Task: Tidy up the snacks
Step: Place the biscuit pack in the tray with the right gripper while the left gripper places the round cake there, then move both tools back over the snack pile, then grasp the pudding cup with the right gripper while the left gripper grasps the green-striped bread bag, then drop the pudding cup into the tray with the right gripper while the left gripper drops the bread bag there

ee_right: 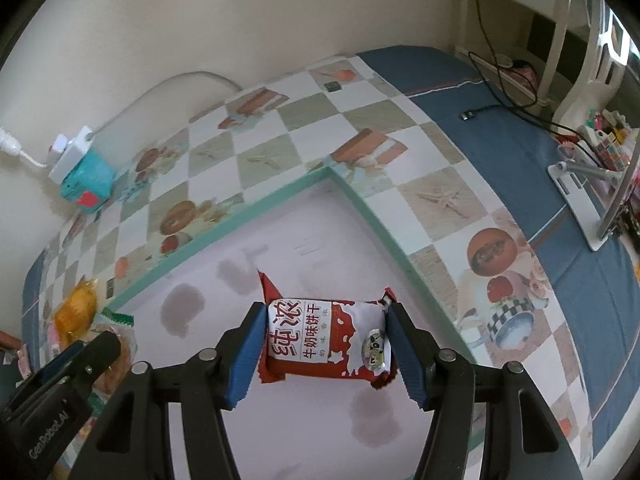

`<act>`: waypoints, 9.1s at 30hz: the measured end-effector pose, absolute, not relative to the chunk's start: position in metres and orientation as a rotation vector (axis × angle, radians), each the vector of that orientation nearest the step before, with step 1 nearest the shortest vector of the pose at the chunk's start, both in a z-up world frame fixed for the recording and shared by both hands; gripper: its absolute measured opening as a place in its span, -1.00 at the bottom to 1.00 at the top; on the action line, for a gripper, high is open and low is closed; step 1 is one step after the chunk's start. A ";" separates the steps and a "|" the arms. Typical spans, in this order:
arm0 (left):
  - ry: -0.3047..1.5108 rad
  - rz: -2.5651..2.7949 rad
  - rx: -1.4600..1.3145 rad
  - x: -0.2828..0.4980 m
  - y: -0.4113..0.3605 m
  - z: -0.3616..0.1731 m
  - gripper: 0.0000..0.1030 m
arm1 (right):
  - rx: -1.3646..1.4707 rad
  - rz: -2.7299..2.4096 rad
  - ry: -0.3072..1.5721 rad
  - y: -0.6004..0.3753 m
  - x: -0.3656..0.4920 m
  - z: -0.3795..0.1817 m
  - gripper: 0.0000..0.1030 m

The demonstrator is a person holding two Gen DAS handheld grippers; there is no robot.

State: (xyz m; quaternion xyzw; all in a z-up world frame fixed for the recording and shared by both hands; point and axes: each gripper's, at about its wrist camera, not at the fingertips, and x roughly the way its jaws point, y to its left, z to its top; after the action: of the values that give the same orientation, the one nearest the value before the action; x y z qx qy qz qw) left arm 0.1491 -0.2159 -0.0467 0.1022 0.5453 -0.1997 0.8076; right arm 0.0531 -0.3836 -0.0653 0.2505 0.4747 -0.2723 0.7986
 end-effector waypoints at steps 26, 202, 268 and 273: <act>1.027 -0.254 0.069 0.115 -0.123 -0.005 0.92 | 0.464 -0.503 0.937 -0.322 0.007 -0.025 0.98; 1.081 0.166 0.069 0.075 0.115 0.010 0.01 | 0.280 0.207 1.065 -0.110 0.023 -0.044 -0.23; 1.107 -0.273 0.173 0.109 -0.181 -0.031 0.88 | 0.418 -0.555 0.974 -0.359 0.007 -0.043 0.48; 1.088 -0.248 0.138 0.110 -0.160 -0.025 0.88 | 0.376 -0.532 0.953 -0.342 0.010 -0.033 0.81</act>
State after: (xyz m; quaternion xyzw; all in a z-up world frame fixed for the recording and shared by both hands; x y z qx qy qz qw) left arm 0.1099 -0.1595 -0.0248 0.0656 0.5158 -0.1175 0.8461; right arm 0.0103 -0.3424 -0.0331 0.1776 0.4504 -0.2514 0.8381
